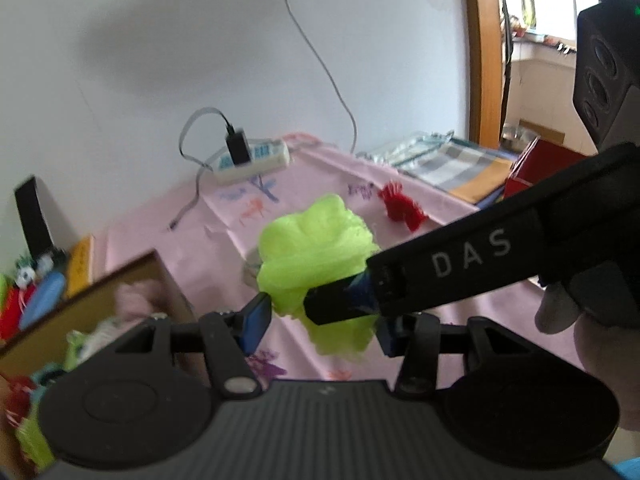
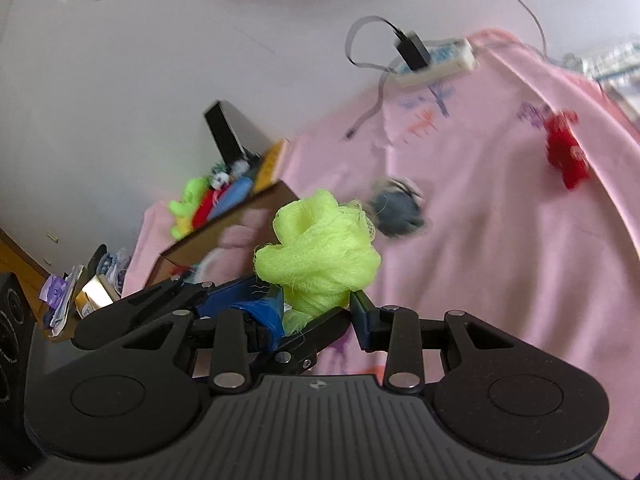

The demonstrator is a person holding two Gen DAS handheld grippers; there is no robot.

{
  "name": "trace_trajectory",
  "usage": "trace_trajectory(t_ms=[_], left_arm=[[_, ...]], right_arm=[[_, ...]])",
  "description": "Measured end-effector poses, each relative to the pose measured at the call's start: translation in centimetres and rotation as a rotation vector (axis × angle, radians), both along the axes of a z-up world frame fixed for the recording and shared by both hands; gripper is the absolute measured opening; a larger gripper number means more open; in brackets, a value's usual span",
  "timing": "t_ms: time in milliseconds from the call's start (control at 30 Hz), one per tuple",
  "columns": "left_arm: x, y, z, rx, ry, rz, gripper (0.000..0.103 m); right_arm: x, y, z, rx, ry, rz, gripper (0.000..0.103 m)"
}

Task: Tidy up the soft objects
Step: 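Carry the yellow-green mesh puff into the cardboard box and open the right gripper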

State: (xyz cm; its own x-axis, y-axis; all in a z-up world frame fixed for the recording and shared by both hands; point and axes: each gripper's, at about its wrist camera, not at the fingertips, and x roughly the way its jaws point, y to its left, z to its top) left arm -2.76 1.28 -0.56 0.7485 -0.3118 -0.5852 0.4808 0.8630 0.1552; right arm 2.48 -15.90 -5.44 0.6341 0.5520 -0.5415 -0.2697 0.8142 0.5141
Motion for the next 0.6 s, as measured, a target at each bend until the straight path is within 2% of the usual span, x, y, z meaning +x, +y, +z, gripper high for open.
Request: trace_trajectory(t_ms=[333,467,600], left_arm=[[-1.8,6.8,3.3,0.005,-0.117,0.024,0.049],[-1.6,9.0,3.8,0.018,-0.122,0.043,0.05],[-1.4,10.4,3.7,0.074,-0.126,0.049,0.052]], right_arm=[[-1.5,6.6,2.6,-0.001,-0.137,0.026,0.019],[-1.1,9.0,2.9,0.009,-0.144,0.046,0.019],[-0.5,11.3,2.8,0.005,-0.118,0.057,0.02]])
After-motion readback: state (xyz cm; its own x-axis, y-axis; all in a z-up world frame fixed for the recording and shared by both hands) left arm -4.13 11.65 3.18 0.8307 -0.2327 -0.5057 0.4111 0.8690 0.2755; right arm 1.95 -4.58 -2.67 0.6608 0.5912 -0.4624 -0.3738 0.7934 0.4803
